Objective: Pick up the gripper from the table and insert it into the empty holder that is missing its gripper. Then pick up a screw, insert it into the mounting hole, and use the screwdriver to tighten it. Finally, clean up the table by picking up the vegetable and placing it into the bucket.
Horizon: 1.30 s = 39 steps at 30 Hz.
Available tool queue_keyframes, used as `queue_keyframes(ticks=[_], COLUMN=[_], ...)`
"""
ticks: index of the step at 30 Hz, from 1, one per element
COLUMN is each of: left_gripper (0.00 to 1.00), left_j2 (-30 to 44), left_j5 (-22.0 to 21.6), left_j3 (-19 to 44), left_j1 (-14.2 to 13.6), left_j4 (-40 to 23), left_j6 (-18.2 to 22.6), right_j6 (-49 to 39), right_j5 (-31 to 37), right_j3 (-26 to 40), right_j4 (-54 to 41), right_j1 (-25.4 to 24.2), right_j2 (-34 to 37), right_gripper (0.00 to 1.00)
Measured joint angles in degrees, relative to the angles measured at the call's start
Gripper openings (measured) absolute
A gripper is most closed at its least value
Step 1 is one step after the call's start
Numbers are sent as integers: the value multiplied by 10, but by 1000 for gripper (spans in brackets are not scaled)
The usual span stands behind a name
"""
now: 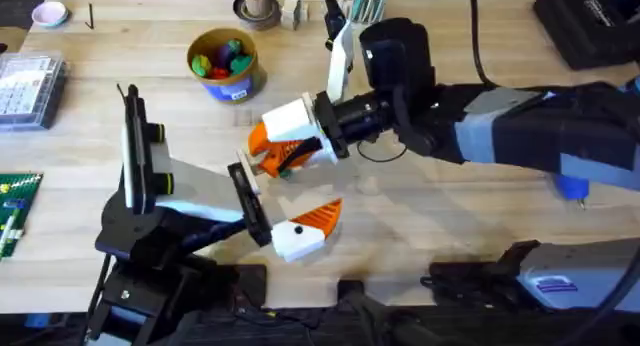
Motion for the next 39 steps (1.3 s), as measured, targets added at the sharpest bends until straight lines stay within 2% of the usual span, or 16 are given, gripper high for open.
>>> queue_keyframes(ticks=[10,16,20,39], left_gripper=[993,993,993,993], left_j2=[0,0,0,0], left_j5=[-20,-21,-21,-21], left_j3=[-1,-2,-2,-2], left_j1=[0,0,0,0], left_j4=[9,34,34,34], left_j6=[-6,-9,-10,-15], right_j6=[0,-4,-14,-22], right_j5=[-2,-1,-1,-11], right_j3=[0,0,0,0], right_j4=[2,-8,-38,-34], right_j1=[0,0,0,-15], right_j2=[0,0,0,0], right_gripper=[747,748,749,750])
